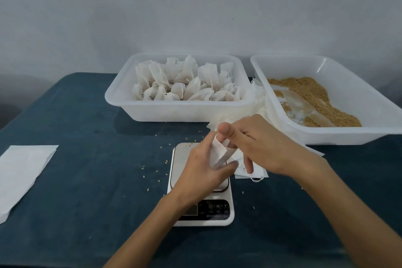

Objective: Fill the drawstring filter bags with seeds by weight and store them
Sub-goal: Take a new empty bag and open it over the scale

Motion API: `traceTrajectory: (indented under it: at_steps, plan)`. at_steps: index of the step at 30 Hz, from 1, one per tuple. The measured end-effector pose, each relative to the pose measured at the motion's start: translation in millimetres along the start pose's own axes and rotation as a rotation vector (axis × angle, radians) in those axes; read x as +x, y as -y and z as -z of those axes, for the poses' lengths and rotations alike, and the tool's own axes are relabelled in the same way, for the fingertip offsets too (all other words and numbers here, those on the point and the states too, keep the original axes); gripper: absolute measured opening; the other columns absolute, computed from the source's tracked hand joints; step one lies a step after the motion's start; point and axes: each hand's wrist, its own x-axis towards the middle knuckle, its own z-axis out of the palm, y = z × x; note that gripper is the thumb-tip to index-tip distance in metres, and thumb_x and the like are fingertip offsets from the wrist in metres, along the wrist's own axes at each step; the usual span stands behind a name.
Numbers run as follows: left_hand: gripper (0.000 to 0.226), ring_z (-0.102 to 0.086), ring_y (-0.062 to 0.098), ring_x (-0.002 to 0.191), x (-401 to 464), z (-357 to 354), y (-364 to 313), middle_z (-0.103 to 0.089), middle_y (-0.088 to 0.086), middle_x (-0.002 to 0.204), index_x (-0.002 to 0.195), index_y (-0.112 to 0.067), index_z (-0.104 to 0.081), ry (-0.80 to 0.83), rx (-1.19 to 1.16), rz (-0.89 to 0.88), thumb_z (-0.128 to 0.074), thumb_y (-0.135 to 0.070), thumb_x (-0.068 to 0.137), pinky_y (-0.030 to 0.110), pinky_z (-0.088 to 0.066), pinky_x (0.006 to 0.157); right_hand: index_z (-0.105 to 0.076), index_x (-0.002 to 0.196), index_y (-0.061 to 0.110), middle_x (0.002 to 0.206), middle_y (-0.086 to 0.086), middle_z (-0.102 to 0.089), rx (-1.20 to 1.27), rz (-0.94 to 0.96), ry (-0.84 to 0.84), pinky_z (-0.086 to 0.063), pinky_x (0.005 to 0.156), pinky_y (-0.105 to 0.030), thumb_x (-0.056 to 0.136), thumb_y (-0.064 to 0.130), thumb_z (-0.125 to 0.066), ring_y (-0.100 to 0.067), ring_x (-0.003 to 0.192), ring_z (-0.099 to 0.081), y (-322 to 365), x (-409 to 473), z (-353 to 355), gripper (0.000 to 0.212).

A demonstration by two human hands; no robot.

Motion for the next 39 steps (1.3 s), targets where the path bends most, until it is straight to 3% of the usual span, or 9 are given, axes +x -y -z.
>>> traceTrajectory:
  at_steps: [5, 8, 11, 13, 16, 19, 26, 34, 39]
  plan:
    - [0.038, -0.067, -0.003, 0.098, 16, 1, 8, -0.072, -0.014, 0.1, 0.111, -0.034, -0.065, -0.057, -0.178, 0.013, -0.081, -0.012, 0.084, 0.01, -0.049, 0.082, -0.075, 0.086, 0.011, 0.081, 0.012, -0.074, -0.018, 0.028, 0.022, -0.056, 0.064, -0.033, 0.069, 0.097, -0.02, -0.017, 0.04, -0.064, 17, 17, 14, 0.104]
    - [0.033, -0.068, 0.012, 0.09, 22, 7, 16, -0.071, 0.004, 0.094, 0.104, -0.026, -0.067, -0.09, -0.304, 0.096, -0.085, -0.028, 0.077, 0.026, -0.056, 0.083, -0.076, 0.08, 0.024, 0.075, 0.009, -0.076, 0.131, 0.03, -0.259, -0.052, 0.054, -0.025, 0.079, 0.092, -0.029, -0.021, 0.037, -0.06, -1, 24, 43, 0.082]
    - [0.034, -0.067, 0.017, 0.091, 26, 10, 17, -0.07, 0.003, 0.094, 0.105, -0.021, -0.069, -0.102, -0.394, 0.115, -0.084, -0.031, 0.075, 0.033, -0.057, 0.085, -0.073, 0.09, 0.029, 0.08, 0.01, -0.076, -0.092, -0.099, -0.545, -0.054, 0.064, -0.032, 0.093, 0.068, -0.053, -0.015, 0.051, -0.067, -72, 40, 83, 0.044]
    - [0.032, -0.066, 0.017, 0.09, 28, 12, 18, -0.068, 0.0, 0.092, 0.104, -0.018, -0.068, -0.106, -0.405, 0.106, -0.084, -0.027, 0.077, 0.036, -0.057, 0.086, -0.069, 0.109, 0.021, 0.103, 0.003, -0.074, -0.315, -0.344, -0.498, -0.056, 0.081, -0.04, 0.089, 0.048, -0.071, -0.018, 0.081, -0.07, -133, 47, 107, 0.034]
    - [0.029, -0.067, 0.015, 0.089, 29, 11, 22, -0.07, 0.002, 0.093, 0.103, -0.016, -0.068, -0.111, -0.388, 0.107, -0.084, -0.02, 0.079, 0.027, -0.056, 0.082, -0.06, 0.124, 0.009, 0.124, -0.011, -0.065, -0.562, -0.676, -0.243, -0.051, 0.09, -0.043, 0.08, 0.043, -0.082, -0.031, 0.105, -0.062, -205, 46, 125, 0.059]
    - [0.041, -0.069, 0.016, 0.092, 31, 8, 23, -0.072, 0.004, 0.096, 0.117, -0.027, -0.067, -0.095, -0.371, 0.135, -0.084, -0.022, 0.079, 0.026, -0.057, 0.084, -0.057, 0.125, 0.012, 0.122, -0.007, -0.064, -0.584, -0.781, -0.129, -0.052, 0.082, -0.04, 0.078, 0.039, -0.083, -0.025, 0.096, -0.06, -236, 44, 124, 0.06]
    - [0.033, -0.066, 0.01, 0.086, 47, 5, 18, -0.07, 0.004, 0.093, 0.112, -0.026, -0.069, -0.072, -0.328, 0.11, -0.081, -0.022, 0.082, 0.02, -0.053, 0.077, -0.056, 0.092, 0.015, 0.094, -0.004, -0.061, -0.709, -0.77, -0.147, -0.049, 0.067, -0.034, 0.09, 0.012, -0.061, -0.019, 0.078, -0.057, -245, 46, 133, 0.006]
    - [0.038, -0.067, 0.023, 0.087, 45, 12, 18, -0.07, 0.011, 0.094, 0.112, -0.021, -0.069, -0.114, -0.333, 0.146, -0.08, -0.024, 0.076, 0.036, -0.054, 0.083, -0.048, 0.076, 0.013, 0.077, -0.007, -0.06, -0.732, -0.876, -0.303, -0.038, 0.054, -0.032, 0.084, 0.026, -0.079, -0.021, 0.069, -0.056, -255, 17, 175, 0.034]
    - [0.034, -0.068, 0.024, 0.088, 44, 11, 19, -0.071, 0.006, 0.092, 0.109, -0.027, -0.07, -0.116, -0.302, 0.123, -0.08, -0.025, 0.076, 0.033, -0.055, 0.082, -0.062, 0.091, 0.007, 0.079, -0.007, -0.062, -0.745, -0.949, -0.326, -0.048, 0.06, -0.031, 0.084, 0.017, -0.075, -0.024, 0.073, -0.065, -257, 44, 181, 0.018]
